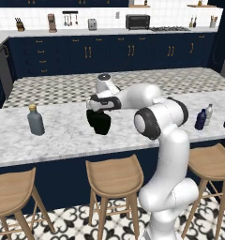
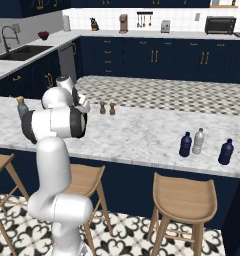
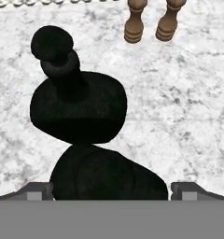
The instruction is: Move the plastic bottles in the middle to the plastics group, and the glass bottles in the middle to the glass group.
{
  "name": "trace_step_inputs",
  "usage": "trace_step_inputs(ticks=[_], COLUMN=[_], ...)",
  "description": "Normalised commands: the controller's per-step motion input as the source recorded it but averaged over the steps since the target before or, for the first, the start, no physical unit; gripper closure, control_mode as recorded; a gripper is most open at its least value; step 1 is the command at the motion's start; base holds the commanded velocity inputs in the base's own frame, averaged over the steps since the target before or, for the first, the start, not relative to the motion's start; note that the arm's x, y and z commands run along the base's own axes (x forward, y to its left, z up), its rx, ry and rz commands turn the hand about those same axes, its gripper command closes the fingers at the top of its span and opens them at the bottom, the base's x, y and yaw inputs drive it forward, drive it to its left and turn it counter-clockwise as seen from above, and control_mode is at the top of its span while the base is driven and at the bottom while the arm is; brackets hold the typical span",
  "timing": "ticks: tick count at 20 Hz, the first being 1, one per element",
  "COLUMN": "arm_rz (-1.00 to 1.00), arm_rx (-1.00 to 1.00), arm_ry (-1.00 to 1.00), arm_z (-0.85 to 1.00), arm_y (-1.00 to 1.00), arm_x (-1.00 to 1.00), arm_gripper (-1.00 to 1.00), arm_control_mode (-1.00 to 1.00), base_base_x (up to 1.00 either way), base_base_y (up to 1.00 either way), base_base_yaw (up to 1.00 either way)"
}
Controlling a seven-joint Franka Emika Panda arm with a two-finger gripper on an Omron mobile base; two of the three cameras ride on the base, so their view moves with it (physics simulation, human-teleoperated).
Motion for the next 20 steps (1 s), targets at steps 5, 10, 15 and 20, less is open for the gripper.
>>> trace_step_inputs(ticks=[5, 10, 15, 20], arm_rz=[0.0, 0.0, 0.02, 0.03], arm_rx=[-0.02, -0.01, 0.0, 0.0], arm_ry=[0.0, -0.05, -0.18, -0.1], arm_z=[-0.22, -0.21, -0.05, -0.06], arm_y=[-0.06, -0.13, -0.15, -0.01], arm_x=[-0.1, -0.15, -0.25, -0.15], arm_gripper=[-1.0, -1.0, -1.0, -1.0], arm_control_mode=[-1.0, -1.0, -1.0, -1.0], base_base_x=[0.0, 0.0, 0.0, 0.0], base_base_y=[0.0, 0.0, 0.0, 0.0], base_base_yaw=[0.0, 0.0, 0.0, 0.0])
